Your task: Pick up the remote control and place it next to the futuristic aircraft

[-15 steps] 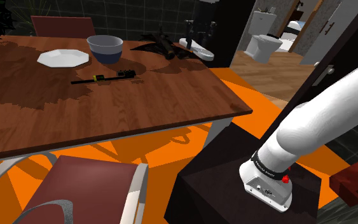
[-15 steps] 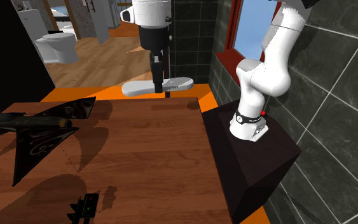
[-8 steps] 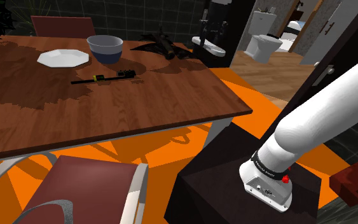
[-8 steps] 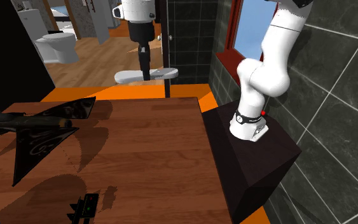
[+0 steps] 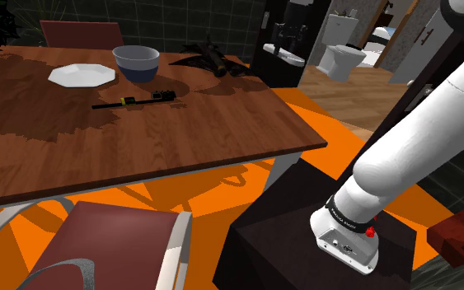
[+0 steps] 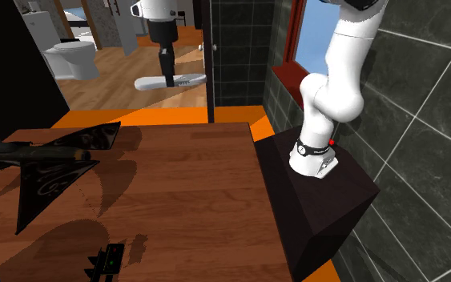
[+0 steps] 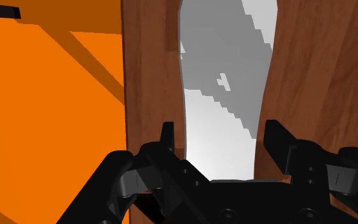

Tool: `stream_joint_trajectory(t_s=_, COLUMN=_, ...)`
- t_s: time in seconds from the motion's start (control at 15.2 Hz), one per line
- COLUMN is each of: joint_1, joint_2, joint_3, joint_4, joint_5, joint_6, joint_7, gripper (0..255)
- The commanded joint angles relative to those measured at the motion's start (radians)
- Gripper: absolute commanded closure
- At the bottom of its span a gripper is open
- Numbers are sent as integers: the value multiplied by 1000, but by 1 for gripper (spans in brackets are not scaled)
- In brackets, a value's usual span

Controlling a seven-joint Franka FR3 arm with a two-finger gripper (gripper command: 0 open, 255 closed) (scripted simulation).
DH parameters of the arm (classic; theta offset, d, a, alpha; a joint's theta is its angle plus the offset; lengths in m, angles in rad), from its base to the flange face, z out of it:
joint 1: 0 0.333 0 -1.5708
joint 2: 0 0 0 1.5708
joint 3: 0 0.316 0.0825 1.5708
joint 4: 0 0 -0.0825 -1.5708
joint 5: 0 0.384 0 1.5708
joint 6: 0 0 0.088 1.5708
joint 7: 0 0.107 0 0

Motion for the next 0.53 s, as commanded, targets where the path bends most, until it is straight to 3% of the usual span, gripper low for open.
stream_joint_trajectory(t_s=0.0, joint_1=-21, joint_2=30, joint_3=-26, joint_4=32, joint_5=3, joint_6=0, joint_7=-49, gripper=255)
stream_joint_trajectory(t_s=0.2, joint_1=-51, joint_2=94, joint_3=-62, joint_4=105, joint_5=15, joint_6=-10, joint_7=-118, gripper=255)
stream_joint_trajectory(t_s=0.46, joint_1=-52, joint_2=91, joint_3=-61, joint_4=49, joint_5=15, joint_6=44, joint_7=-117, gripper=255)
